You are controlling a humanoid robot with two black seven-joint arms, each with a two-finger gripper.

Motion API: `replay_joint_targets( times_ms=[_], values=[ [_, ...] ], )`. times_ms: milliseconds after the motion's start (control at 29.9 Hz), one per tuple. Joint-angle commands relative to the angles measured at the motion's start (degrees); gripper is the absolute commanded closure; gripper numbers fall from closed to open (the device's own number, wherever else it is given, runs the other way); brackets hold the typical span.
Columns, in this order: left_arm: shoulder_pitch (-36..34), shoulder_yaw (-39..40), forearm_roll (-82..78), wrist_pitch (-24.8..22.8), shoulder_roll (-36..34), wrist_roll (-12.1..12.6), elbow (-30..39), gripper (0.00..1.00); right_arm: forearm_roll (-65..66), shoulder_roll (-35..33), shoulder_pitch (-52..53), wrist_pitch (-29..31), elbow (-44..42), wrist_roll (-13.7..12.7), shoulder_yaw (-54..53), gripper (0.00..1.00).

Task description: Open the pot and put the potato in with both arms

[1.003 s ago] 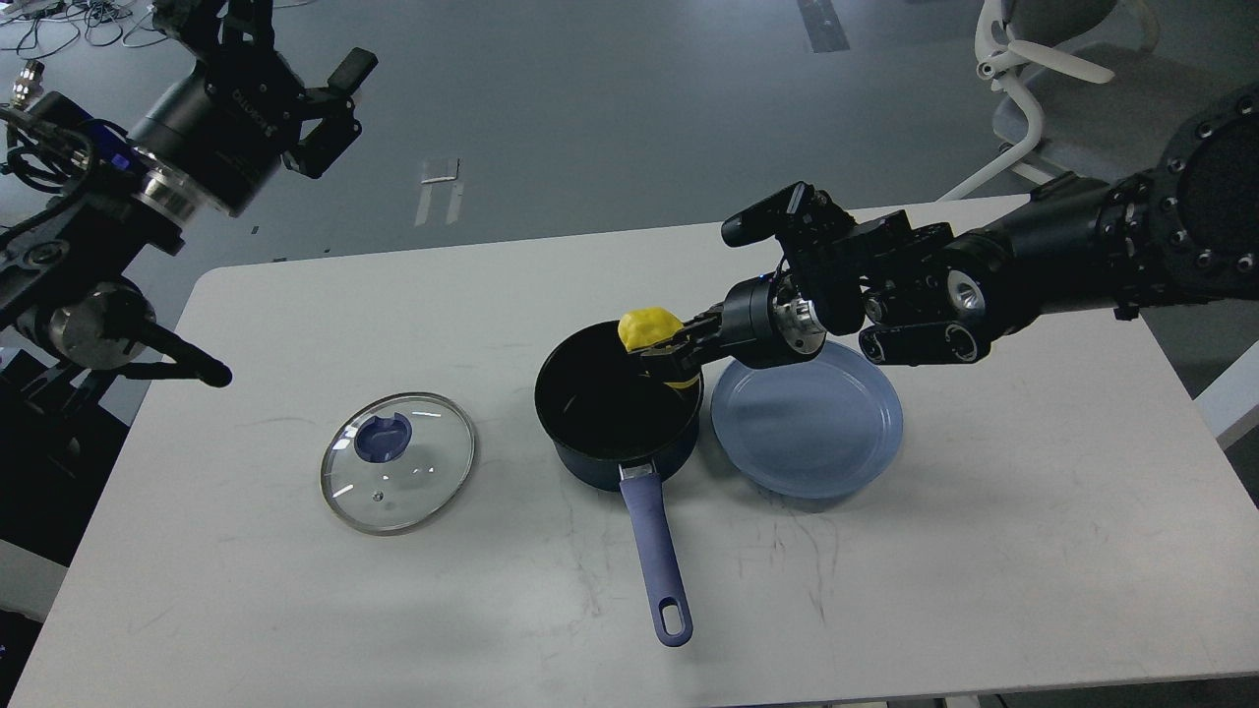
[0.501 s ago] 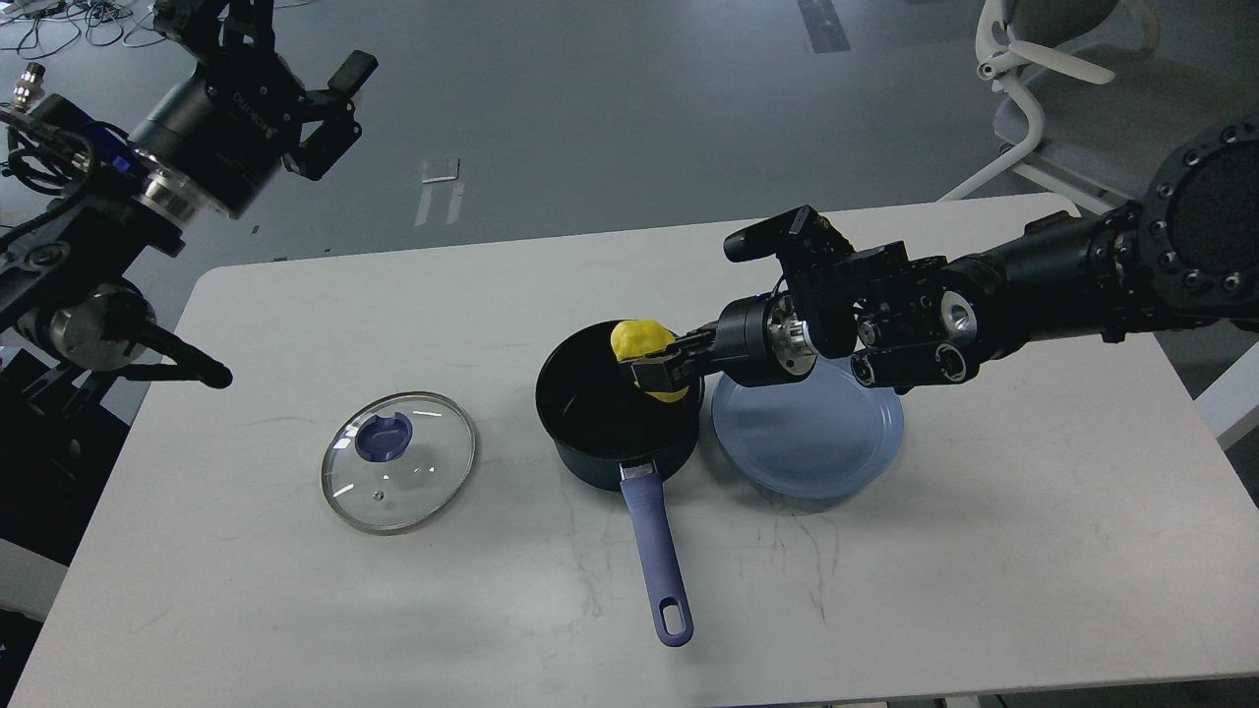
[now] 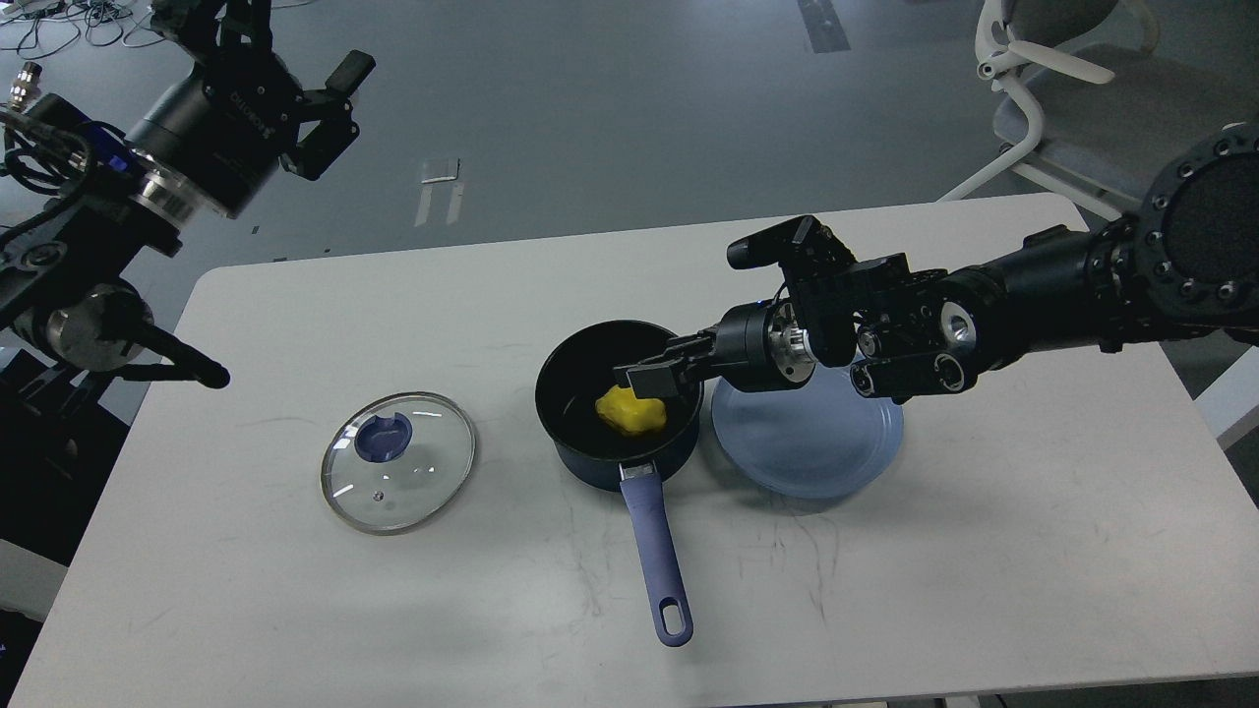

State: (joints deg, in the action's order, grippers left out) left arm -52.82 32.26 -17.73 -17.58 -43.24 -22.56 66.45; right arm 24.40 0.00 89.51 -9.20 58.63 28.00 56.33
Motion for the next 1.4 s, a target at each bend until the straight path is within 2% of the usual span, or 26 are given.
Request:
replay_joint_targets(
  times_ms=[0, 134, 234, 267, 334, 368, 535, 568, 635, 735, 936, 1136, 1237, 1303, 1370],
  values=[
    [0.0, 0.0, 0.06, 0.0, 0.0, -0.03, 0.0, 0.02, -0.05, 0.0, 0.75, -0.02, -0.18, 0.0, -0.26, 0.09],
    [0.0, 0.0, 0.06, 0.0, 0.0, -0.2, -0.09, 0.02, -0.14, 0.0, 3.21, 0.15, -0.79, 0.0, -2.01, 0.07],
    [0.87, 0.0, 0.15, 0.0, -0.18, -0.21, -0.09, 0.02, -0.14, 0.0, 3.57, 0.85, -0.97, 0.0, -8.75, 0.06],
    [1.05, 0.0, 0.15, 0.0, -0.18, -0.29, -0.09, 0.02, -0.14, -0.87, 3.39, 0.94, -0.97, 0.0, -10.26, 0.06],
    [2.01, 0.35, 0.15, 0.0, -0.09, -0.29, -0.09, 0.02, -0.49, -7.79, 2.17, 1.29, -0.97, 0.0, -16.13, 0.06],
    [2.02, 0.35, 0.15, 0.0, -0.09, -0.29, -0.09, 0.02, -0.49, -7.83, 2.16, 1.29, -0.97, 0.0, -16.16, 0.06],
    [4.83, 2.98, 0.15, 0.0, 1.31, -0.21, -0.09, 0.02, -6.71, -19.05, -7.74, 2.0, -1.41, 0.0, -31.94, 0.06],
    [4.83, 2.99, 0.15, 0.0, 1.32, -0.21, -0.09, 0.02, -6.73, -19.08, -7.77, 2.0, -1.41, 0.0, -31.98, 0.06],
    [6.15, 3.69, 0.06, 0.0, 2.1, -0.21, -0.09, 0.02, -10.93, -21.88, -13.89, 2.17, -1.41, 0.0, -40.91, 0.05],
    [7.64, 4.65, 0.15, 0.0, 3.42, -0.21, -0.18, 0.02, -15.16, -23.12, -20.75, 2.7, -1.41, 0.0, -50.93, 0.05],
    [11.16, 8.69, 0.15, 0.0, 6.67, -0.12, -0.53, 0.02, -22.89, -23.29, -30.26, 4.19, -1.67, 0.0, -62.47, 0.05],
    [16.87, 11.42, -0.2, -0.09, 10.37, 1.2, -0.7, 0.02, -28.18, -23.21, -38.79, 12.44, -2.73, 0.0, -71.18, 0.04],
    [19.15, 12.48, -0.64, -0.09, 11.86, 1.99, -0.79, 0.02, -28.27, -23.29, -41.16, 19.03, -3.34, 0.0, -71.89, 0.04],
    [20.82, 13.53, -0.73, -0.09, 13.09, 2.69, -0.88, 0.02, -28.27, -23.38, -43.01, 26.48, -5.18, 0.0, -71.97, 0.04],
    [21.44, 13.53, -0.82, -0.26, 13.62, 3.31, -0.88, 0.02, -28.18, -24.34, -43.8, 30.36, -6.32, 0.0, -71.89, 0.03]
  ],
)
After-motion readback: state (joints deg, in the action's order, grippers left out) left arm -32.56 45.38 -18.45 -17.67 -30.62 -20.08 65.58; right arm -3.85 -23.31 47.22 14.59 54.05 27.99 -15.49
